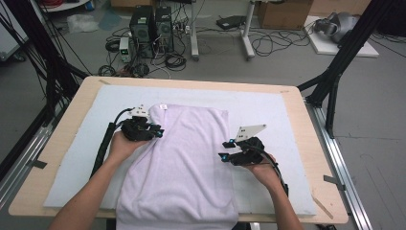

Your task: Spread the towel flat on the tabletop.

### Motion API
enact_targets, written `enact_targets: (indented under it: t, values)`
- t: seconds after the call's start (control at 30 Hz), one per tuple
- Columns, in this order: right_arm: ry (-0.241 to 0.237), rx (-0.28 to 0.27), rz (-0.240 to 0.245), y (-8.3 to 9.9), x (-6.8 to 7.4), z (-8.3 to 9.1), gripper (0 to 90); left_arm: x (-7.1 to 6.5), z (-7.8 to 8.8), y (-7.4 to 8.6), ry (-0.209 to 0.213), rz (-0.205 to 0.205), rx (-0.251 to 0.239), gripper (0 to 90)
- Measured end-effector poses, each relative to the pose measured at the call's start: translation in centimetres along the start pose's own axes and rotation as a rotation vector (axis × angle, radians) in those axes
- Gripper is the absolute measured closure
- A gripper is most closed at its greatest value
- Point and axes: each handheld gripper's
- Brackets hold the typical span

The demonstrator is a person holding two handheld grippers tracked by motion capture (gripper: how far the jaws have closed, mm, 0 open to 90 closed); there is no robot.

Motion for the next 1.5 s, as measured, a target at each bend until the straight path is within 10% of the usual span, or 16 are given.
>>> enact_targets:
  t: [0.2, 0.4, 0.57, 0.67, 0.8, 1.03, 1.3, 1.5]
  values:
    - [0.004, -0.008, -0.009, 0.1, -0.2, 0.2, 52.6, 2.4, 0.2, 0.5, -0.134, 0.119, -0.046, 79.5]
    - [0.002, 0.007, 0.001, 0.1, -0.4, 0.0, 52.6, 3.9, -2.2, 1.6, -0.054, 0.273, -0.045, 65.5]
    - [-0.001, 0.022, 0.012, -0.4, -0.5, 0.1, 52.6, 4.7, -3.4, 1.6, -0.074, 0.403, -0.040, 56.1]
    - [0.000, 0.022, 0.019, -0.6, -0.5, 0.2, 52.6, 4.6, -3.5, 0.9, -0.034, 0.400, -0.081, 79.3]
    - [0.000, 0.019, 0.017, -0.7, -0.7, 0.3, 52.3, 4.3, -4.0, -0.4, -0.010, 0.409, -0.097, 87.9]
    - [0.011, 0.019, 0.028, -0.8, -0.1, 0.9, 52.0, 4.5, -3.8, -0.4, -0.144, 0.363, -0.032, 66.2]
    - [0.023, 0.023, 0.043, -0.8, -0.4, 1.1, 52.0, 4.9, -2.6, 0.6, -0.103, 0.239, 0.008, 58.8]
    - [0.024, 0.032, 0.063, -1.3, -0.4, 0.6, 51.4, 5.2, -3.2, 0.9, -0.035, 0.312, 0.002, 51.4]
Point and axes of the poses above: each handheld gripper's, and its own axes: z roughly backward along the jaws, y roughly out of its underside, x roughly to its left, and after that the axes turned 6 degrees about -y, right-handed
